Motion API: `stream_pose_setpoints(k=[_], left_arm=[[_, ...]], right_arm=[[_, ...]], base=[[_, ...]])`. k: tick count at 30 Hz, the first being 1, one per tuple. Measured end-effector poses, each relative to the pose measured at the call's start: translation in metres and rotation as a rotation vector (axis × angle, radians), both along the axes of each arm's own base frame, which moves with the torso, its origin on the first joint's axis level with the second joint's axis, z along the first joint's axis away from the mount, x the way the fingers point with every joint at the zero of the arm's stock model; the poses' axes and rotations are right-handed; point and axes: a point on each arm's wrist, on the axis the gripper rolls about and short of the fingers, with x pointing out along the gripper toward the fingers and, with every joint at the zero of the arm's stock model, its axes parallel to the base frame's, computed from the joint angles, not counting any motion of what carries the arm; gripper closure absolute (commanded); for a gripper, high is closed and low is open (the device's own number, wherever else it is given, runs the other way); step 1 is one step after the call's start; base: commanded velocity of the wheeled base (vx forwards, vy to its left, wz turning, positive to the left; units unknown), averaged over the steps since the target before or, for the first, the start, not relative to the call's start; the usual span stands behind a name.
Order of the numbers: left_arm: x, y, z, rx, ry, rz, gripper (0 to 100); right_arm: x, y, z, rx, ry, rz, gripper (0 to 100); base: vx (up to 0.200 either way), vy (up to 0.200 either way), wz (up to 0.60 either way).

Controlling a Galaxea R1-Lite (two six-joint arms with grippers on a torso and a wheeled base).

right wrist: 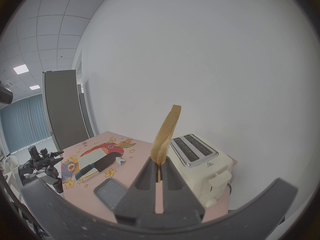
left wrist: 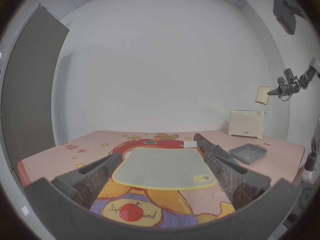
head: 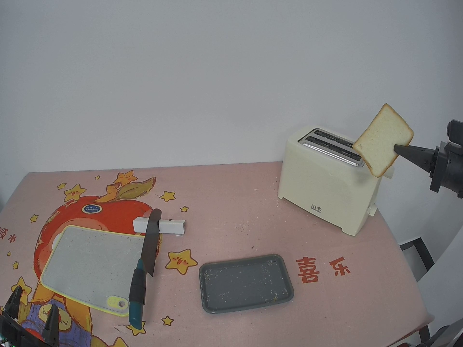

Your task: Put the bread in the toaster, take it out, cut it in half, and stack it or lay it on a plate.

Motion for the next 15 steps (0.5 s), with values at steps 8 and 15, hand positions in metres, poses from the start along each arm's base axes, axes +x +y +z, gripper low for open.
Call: stream_pose_setpoints(k=[8,15], left_arm=[[0.0000,0.0000,0.0001,0.001,-0.001,0.000,0],[0.0000,0.0000,0.0000,0.001,0.000,-0.001,0]], right_arm=[[0.0000,0.0000,0.0000,0.000,0.000,0.000,100],[-0.0002,0.0004,0.0001,0.000,-0.001,0.002,100]], base=[[0.075,-0.075,0.00],[0.114,-0.114,0.00]])
